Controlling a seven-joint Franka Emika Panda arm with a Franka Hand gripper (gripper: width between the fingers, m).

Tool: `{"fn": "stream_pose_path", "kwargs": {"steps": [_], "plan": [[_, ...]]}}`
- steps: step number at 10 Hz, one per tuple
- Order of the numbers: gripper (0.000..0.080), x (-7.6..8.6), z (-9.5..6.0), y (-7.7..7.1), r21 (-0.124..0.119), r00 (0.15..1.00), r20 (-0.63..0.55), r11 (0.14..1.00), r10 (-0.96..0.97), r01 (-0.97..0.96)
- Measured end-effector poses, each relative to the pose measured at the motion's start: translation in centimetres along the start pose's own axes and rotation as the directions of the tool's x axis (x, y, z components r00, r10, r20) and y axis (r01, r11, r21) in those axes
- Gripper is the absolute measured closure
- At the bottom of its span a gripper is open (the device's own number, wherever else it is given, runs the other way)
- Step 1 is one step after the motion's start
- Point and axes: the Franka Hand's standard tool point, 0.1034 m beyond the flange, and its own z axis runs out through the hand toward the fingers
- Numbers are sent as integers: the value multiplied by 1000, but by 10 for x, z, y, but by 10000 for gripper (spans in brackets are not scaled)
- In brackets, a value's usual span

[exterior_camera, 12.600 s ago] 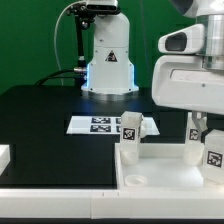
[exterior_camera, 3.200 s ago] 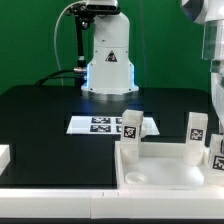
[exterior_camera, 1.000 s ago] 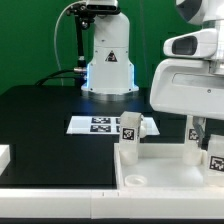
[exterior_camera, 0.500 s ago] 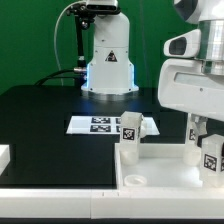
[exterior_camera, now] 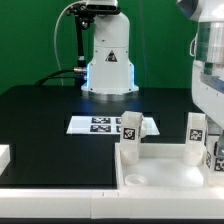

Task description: Assemble square table

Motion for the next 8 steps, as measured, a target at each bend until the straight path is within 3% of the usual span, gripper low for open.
{"fn": "stream_pose_path", "kwargs": {"steps": [2, 7, 8], "plan": [[514, -1, -1, 0, 8, 994, -15, 994, 112, -112], [514, 1, -1, 2, -1, 997, -23, 997, 80, -80], [334, 2, -8, -1, 9, 999, -15, 999, 33, -33]]}}
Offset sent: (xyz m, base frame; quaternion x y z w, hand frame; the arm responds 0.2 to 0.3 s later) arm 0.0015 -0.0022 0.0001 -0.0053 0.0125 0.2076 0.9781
